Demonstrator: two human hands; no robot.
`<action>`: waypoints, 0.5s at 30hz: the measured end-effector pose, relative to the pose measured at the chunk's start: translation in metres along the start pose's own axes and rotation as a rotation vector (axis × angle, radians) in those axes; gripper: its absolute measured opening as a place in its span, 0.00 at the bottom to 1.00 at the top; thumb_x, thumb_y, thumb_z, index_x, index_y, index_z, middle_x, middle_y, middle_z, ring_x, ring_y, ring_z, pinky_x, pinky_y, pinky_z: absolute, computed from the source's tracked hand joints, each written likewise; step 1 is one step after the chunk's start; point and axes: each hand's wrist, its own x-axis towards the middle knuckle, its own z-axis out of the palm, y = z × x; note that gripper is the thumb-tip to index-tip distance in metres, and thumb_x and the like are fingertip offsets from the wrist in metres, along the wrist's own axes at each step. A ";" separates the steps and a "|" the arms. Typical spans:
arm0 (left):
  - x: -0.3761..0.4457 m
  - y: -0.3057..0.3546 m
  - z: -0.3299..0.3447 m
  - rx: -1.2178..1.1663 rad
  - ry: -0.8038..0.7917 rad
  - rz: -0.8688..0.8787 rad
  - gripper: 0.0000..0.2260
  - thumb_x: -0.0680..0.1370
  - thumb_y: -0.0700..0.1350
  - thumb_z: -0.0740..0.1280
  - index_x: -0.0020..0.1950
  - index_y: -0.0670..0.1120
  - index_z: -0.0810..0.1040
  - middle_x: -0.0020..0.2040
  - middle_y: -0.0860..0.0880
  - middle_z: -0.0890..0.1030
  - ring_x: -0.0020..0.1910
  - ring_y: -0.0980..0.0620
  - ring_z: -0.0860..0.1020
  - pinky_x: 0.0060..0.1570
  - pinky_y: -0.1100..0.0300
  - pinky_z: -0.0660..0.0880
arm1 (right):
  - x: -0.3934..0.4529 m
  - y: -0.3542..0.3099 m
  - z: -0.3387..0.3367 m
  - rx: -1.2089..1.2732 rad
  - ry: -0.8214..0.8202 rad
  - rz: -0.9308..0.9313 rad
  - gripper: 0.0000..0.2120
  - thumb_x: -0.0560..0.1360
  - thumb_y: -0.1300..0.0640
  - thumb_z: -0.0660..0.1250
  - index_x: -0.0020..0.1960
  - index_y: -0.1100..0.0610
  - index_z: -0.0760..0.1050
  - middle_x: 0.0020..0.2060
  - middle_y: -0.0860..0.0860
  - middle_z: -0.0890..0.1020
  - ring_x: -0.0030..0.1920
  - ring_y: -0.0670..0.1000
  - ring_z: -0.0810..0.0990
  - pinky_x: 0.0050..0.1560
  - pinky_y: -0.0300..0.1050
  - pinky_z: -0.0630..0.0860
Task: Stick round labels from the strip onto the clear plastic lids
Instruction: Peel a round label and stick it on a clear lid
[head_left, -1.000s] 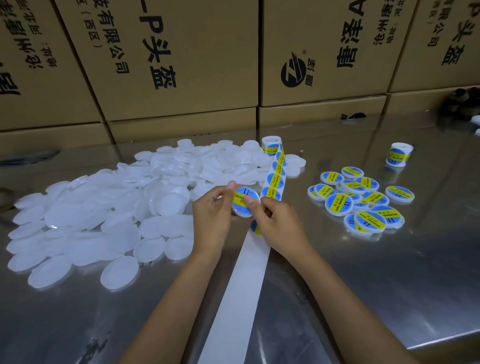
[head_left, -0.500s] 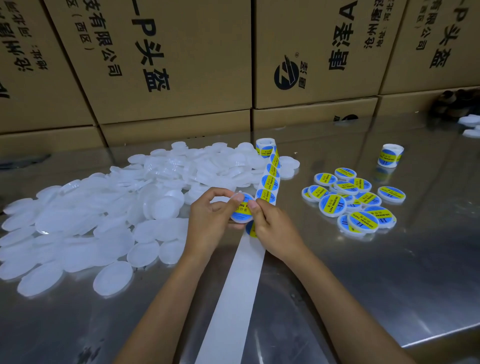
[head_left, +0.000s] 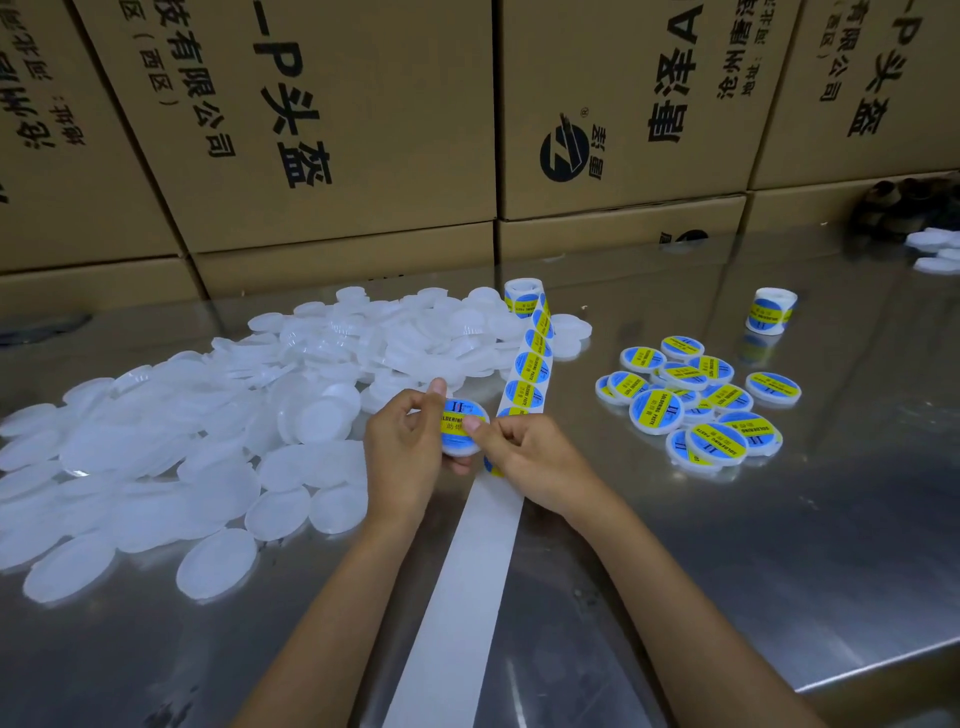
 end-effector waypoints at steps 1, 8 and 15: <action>0.000 0.000 0.000 -0.005 -0.033 -0.015 0.14 0.81 0.51 0.68 0.42 0.42 0.78 0.33 0.48 0.84 0.29 0.49 0.83 0.28 0.63 0.77 | 0.001 0.001 -0.002 -0.006 0.012 0.013 0.25 0.81 0.47 0.64 0.27 0.54 0.69 0.27 0.52 0.65 0.24 0.45 0.59 0.26 0.36 0.58; -0.005 0.004 0.006 -0.117 -0.373 -0.080 0.16 0.80 0.36 0.68 0.67 0.46 0.76 0.52 0.48 0.84 0.43 0.56 0.84 0.38 0.60 0.81 | 0.007 0.008 -0.007 -0.062 0.228 0.064 0.23 0.81 0.48 0.63 0.34 0.63 0.71 0.23 0.49 0.69 0.26 0.46 0.65 0.32 0.42 0.64; -0.013 0.005 0.014 -0.032 -0.460 -0.060 0.29 0.77 0.34 0.71 0.75 0.51 0.67 0.53 0.41 0.82 0.41 0.53 0.80 0.39 0.63 0.79 | 0.015 0.013 -0.023 0.250 0.497 0.190 0.20 0.82 0.49 0.63 0.38 0.60 0.80 0.27 0.51 0.80 0.25 0.43 0.72 0.32 0.39 0.69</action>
